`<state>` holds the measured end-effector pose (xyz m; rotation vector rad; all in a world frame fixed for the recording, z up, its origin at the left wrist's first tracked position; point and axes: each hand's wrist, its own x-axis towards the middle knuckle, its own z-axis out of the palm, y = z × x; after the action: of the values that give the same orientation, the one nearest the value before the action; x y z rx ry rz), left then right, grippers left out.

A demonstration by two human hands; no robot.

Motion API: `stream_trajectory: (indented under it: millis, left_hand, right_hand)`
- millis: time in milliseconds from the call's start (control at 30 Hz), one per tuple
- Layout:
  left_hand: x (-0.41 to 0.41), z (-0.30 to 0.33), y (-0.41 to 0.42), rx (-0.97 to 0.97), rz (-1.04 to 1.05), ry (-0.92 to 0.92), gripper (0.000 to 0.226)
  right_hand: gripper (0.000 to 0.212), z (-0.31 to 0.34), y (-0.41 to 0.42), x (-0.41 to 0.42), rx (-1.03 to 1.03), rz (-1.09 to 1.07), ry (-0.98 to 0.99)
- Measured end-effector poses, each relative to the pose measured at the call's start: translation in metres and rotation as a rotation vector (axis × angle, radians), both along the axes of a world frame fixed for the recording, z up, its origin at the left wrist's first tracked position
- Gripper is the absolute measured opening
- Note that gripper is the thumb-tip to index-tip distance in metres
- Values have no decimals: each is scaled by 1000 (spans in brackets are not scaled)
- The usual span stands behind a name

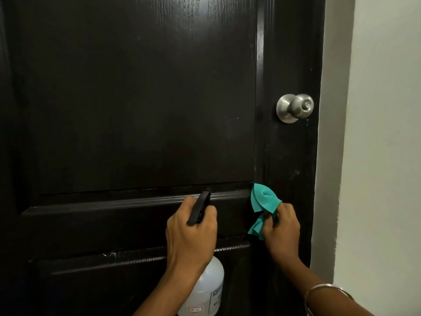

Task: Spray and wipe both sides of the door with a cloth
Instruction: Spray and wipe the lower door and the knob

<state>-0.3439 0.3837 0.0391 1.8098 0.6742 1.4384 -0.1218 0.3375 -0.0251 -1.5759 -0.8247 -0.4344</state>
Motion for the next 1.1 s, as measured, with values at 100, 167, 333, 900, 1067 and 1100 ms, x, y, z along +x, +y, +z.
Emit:
stream_trajectory:
  millis: [100,167,333,900,1067,1100]
  left_hand:
    - [3,-1,-2,7,-17,26,20]
    - [4,3,-8,29,-5,50,22]
    - [6,24,-21,34,0,37,24]
    - [-17,45,-6,115,99,181,8]
    - [-3,49,-19,-96,113,88,11]
    - [0,49,-22,-110,96,90,12]
  right_hand:
    - [33,2,0,1,-7,6,16]
    - [32,4,-1,1,-5,18,35]
    - [28,18,-3,1,47,29,-39]
    - [22,224,75,-29,240,61,-788]
    - [22,142,62,-24,-127,188,-1254]
    - [25,133,56,-14,-206,195,-1300]
